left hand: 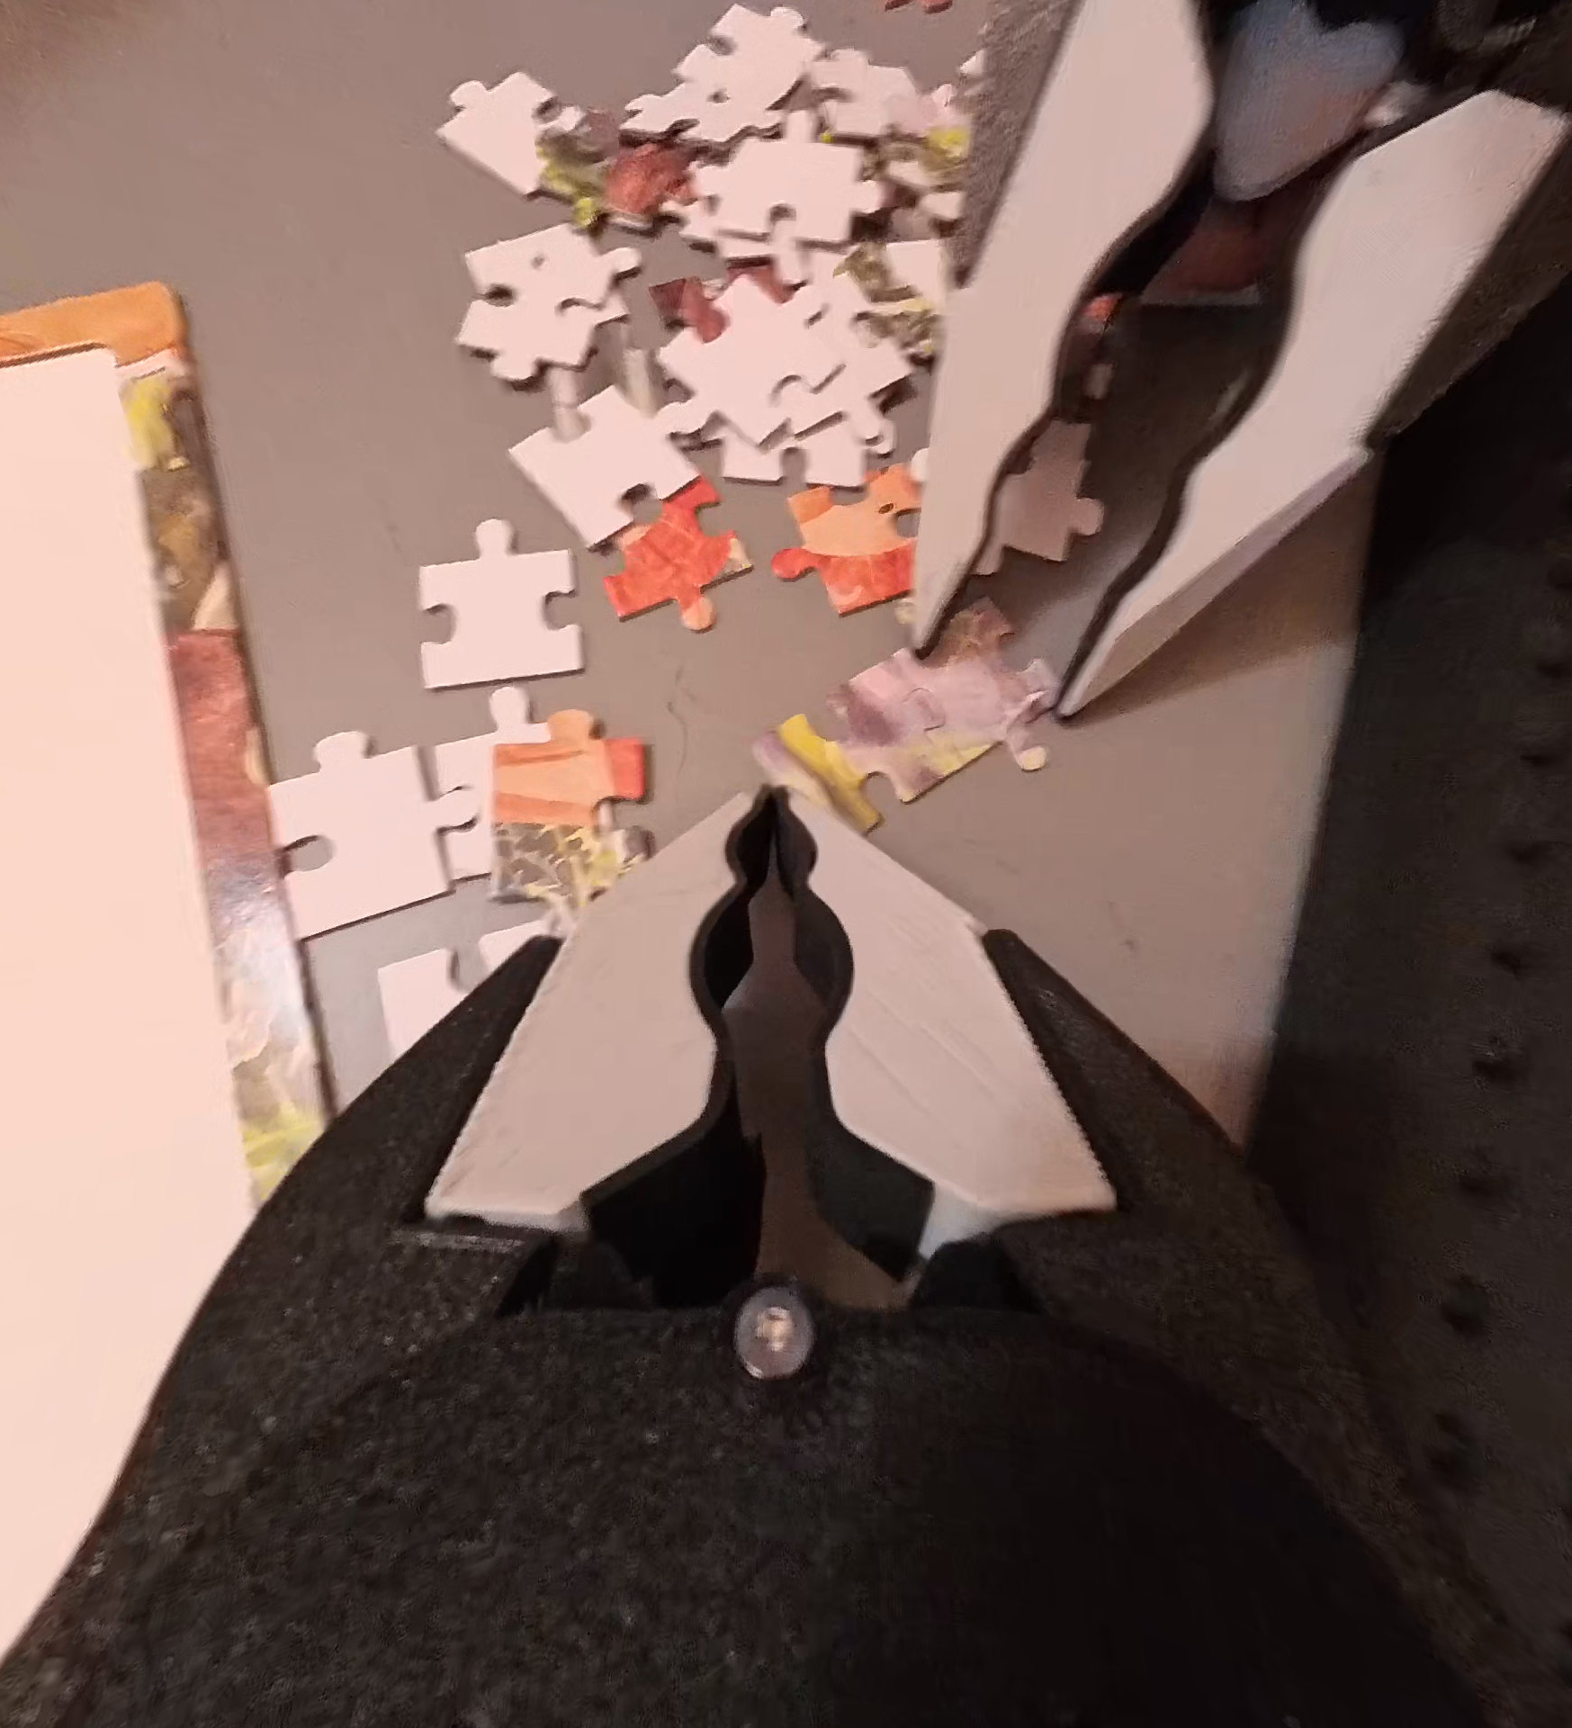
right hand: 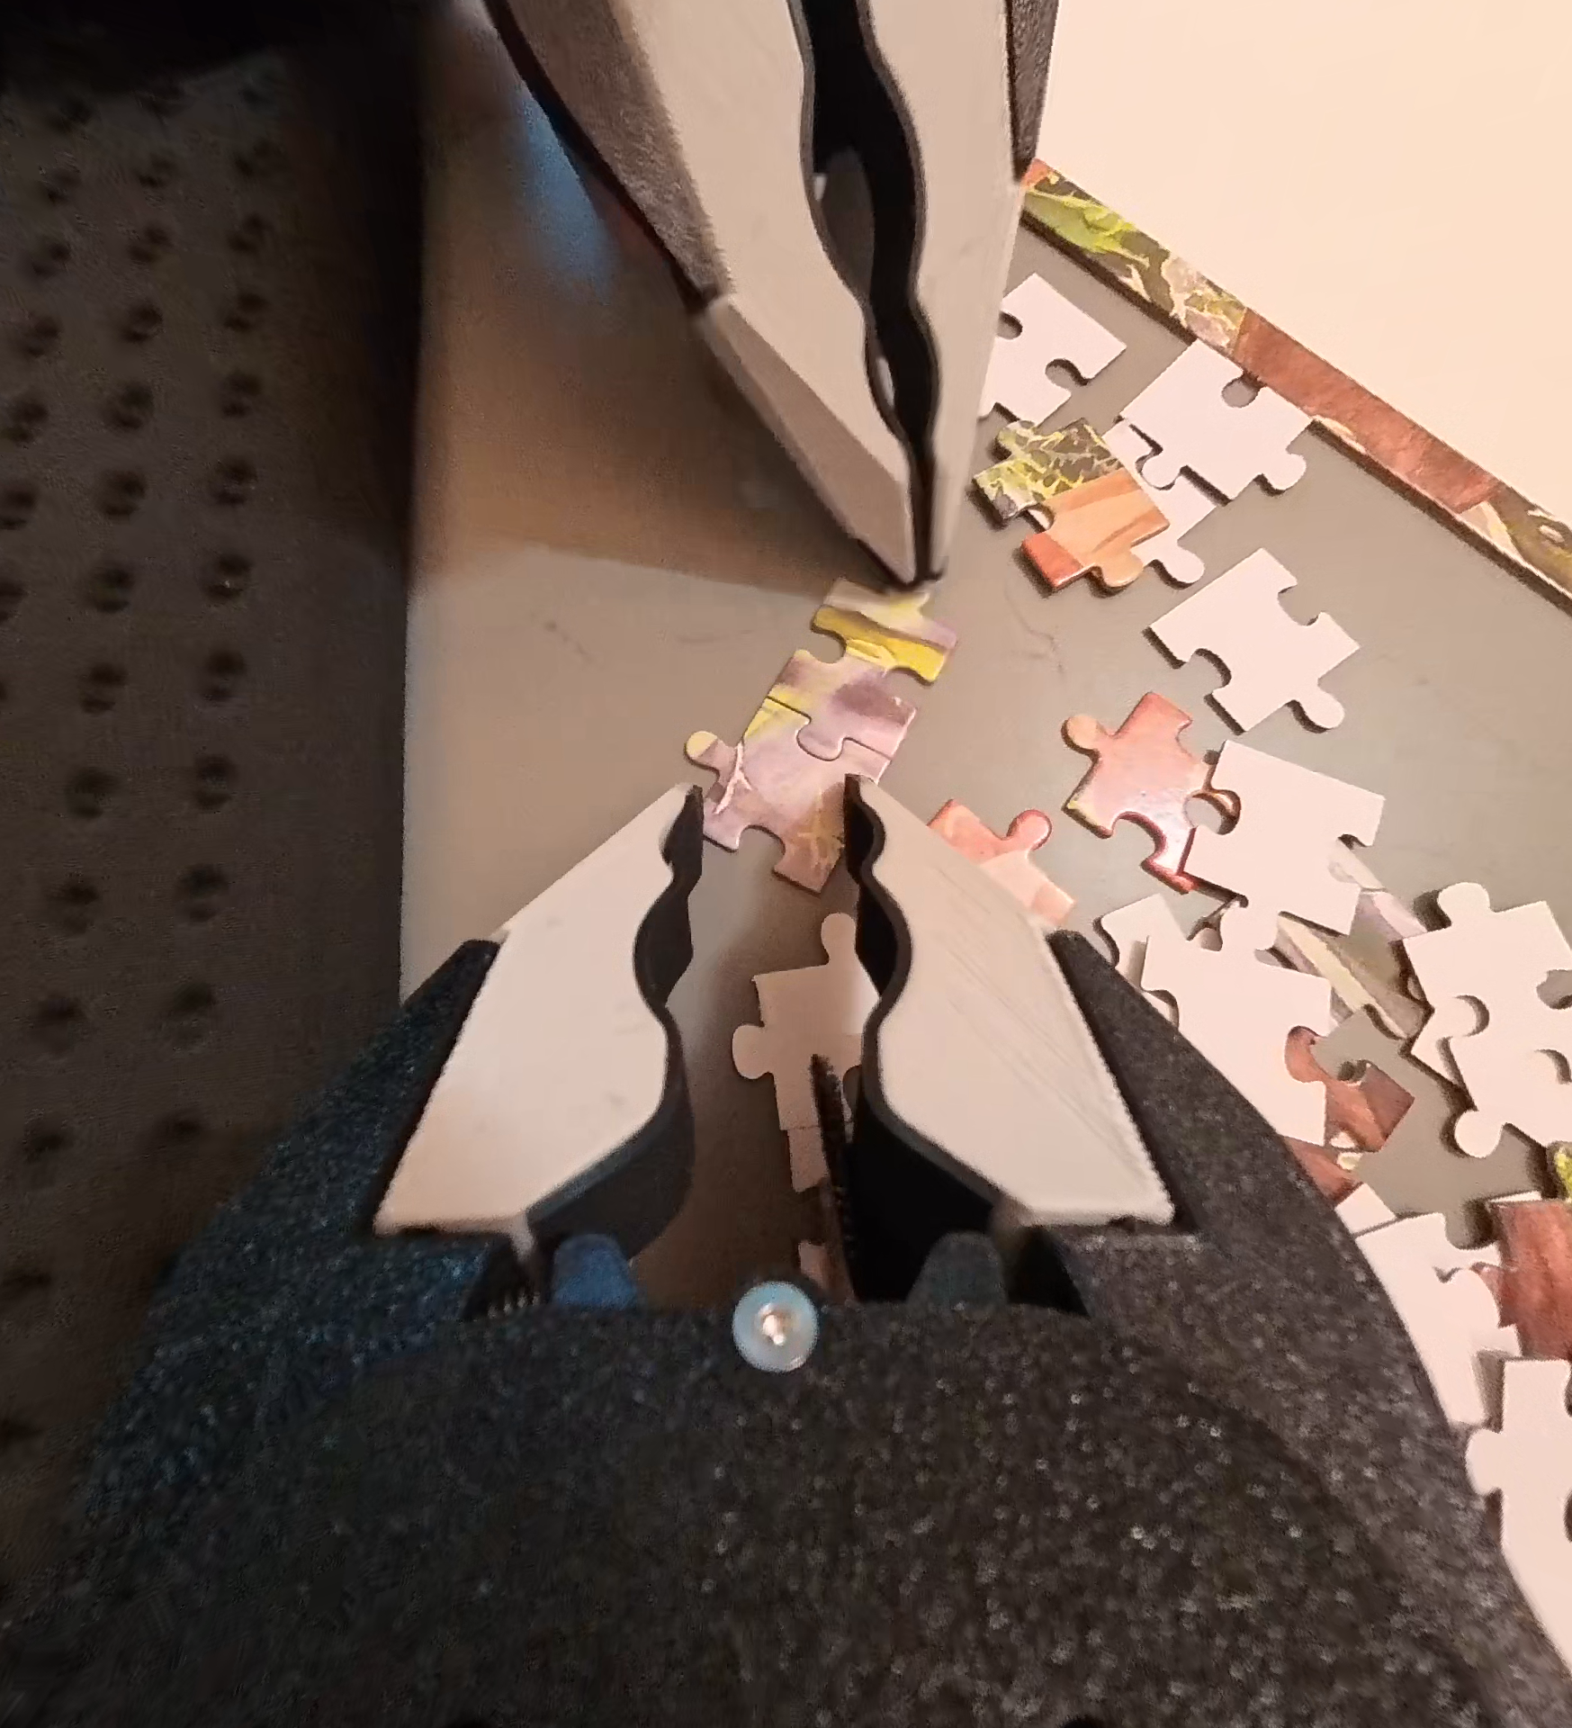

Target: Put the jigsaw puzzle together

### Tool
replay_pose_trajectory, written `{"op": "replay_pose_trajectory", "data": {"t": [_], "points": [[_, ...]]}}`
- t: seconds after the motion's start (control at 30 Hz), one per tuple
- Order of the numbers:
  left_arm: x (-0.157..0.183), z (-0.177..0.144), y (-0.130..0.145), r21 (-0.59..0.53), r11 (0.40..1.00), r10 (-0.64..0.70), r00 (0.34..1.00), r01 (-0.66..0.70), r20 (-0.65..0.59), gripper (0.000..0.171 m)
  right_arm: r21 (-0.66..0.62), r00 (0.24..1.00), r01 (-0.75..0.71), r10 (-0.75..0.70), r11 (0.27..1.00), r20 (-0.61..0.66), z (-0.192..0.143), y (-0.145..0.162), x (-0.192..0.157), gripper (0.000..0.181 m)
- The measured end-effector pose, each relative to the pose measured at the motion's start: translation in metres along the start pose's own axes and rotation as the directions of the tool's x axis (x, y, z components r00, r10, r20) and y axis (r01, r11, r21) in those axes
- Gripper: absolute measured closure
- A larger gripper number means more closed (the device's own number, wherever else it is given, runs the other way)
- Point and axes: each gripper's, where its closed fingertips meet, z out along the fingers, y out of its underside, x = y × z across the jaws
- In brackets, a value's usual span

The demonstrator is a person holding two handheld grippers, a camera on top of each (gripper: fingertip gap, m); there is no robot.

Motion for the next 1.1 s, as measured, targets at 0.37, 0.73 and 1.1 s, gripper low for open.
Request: {"op": "replay_pose_trajectory", "data": {"t": [0.37, 0.73, 1.1], "points": [[0.011, -0.009, -0.015, 0.087, 0.996, -0.004, 0.997, 0.010, -0.072, 0.135, 0.054, 0.998, -0.055, 0.055, 0.997, 0.004, -0.007, -0.016, 0.001, 0.133], [0.009, 0.007, -0.004, 0.000, 1.000, 0.015, 1.000, -0.015, -0.011, 0.153, -0.064, 0.993, 0.106, -0.110, 0.992, -0.053, 0.001, -0.002, -0.003, 0.163], [0.008, 0.007, -0.003, -0.001, 1.000, 0.013, 1.000, -0.013, -0.009, 0.153, -0.080, 0.985, 0.093, -0.104, 0.992, -0.137, -0.013, 0.009, 0.010, 0.142]]}}
